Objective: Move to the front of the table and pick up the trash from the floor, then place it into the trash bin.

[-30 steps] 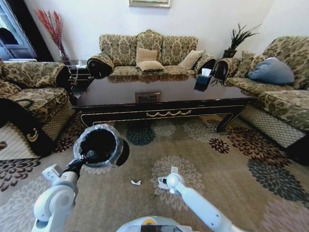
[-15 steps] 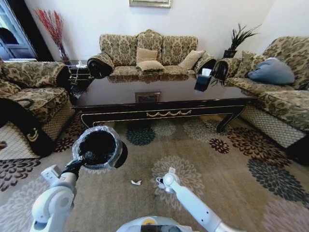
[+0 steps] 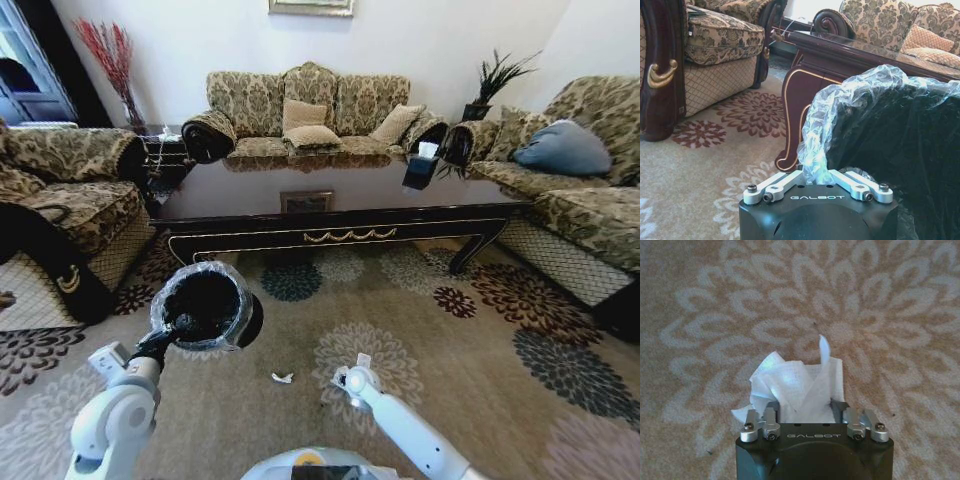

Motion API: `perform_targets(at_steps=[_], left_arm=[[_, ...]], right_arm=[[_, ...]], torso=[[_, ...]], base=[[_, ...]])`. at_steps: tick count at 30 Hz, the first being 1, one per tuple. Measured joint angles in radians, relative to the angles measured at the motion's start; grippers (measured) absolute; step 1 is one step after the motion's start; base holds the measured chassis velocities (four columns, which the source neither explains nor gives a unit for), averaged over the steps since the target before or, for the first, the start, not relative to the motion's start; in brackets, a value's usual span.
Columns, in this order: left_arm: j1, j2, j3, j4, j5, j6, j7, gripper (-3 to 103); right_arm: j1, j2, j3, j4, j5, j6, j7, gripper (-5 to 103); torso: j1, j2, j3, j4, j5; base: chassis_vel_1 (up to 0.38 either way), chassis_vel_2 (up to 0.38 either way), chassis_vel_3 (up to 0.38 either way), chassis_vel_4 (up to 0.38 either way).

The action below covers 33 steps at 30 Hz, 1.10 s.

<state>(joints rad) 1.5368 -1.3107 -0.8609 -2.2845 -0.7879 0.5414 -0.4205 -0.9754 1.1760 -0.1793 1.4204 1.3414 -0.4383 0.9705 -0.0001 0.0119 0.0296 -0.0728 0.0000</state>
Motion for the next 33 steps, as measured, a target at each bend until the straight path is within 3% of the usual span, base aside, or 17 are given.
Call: perform_targets(at_steps=[1,4,7,8,15,17,21,28,33], left_arm=[[0.0,0.0,0.0,0.001,0.001,-0.001,0.0,2],[0.001,-0.001,0.0,0.002,0.001,-0.003,0.0,2],[0.001,0.0,0.0,0.002,0.001,-0.004,0.0,2],[0.002,0.0,-0.001,0.002,0.001,-0.004,0.0,2],[0.001,0.004,0.006,0.01,0.0,-0.004,0.001,2],[0.0,0.005,0.008,0.014,0.001,-0.004,0.001,2],[-0.006,0.012,0.036,0.042,0.001,-0.004,0.001,2],[-0.022,0.014,0.079,0.084,0.004,0.002,-0.002,2],[-0.04,0.013,0.122,0.112,0.015,0.011,-0.003,2]], right_arm=[[-0.002,-0.004,-0.001,0.002,-0.004,0.003,-0.002,51],[-0.008,-0.017,-0.009,0.011,-0.024,0.011,-0.015,35],[-0.012,-0.022,-0.01,0.014,-0.033,0.014,-0.019,30],[-0.016,-0.026,-0.01,0.017,-0.044,0.019,-0.025,19],[0.004,-0.075,-0.012,0.073,-0.082,0.061,-0.067,1],[0.01,-0.092,-0.015,0.093,-0.099,0.085,-0.098,1],[0.037,-0.177,-0.049,0.226,-0.182,0.208,-0.261,0],[0.141,-0.244,-0.139,0.39,-0.166,0.267,-0.305,0],[0.343,-0.277,-0.28,0.481,-0.167,0.364,-0.401,0]], torso=[[0.0,0.0,0.0,0.0,0.0],[0.0,0.0,0.0,0.0,0.0001],[0.0,0.0,0.0,0.0,0.0001],[0.0,0.0,0.0,-0.0001,0.0001],[0.0,0.0,0.0,-0.0002,-0.0001],[0.0,0.0,0.0,-0.0002,0.0],[0.0,0.0,0.0,-0.0003,-0.0001],[0.0,0.0,0.0,-0.0003,0.0],[0.0,0.0,0.0,-0.0001,-0.0002]], base=[[0.0,0.0,0.0,0.0],[0.0,0.0,0.0,0.0],[0.0,0.0,0.0,0.0],[0.0,0.0,0.0,0.0],[0.0,0.0,0.0,0.0],[0.0,0.0,0.0,0.0],[0.0,0.0,0.0,0.0],[0.0,0.0,0.0,0.0],[0.0,0.0,0.0,0.0]])
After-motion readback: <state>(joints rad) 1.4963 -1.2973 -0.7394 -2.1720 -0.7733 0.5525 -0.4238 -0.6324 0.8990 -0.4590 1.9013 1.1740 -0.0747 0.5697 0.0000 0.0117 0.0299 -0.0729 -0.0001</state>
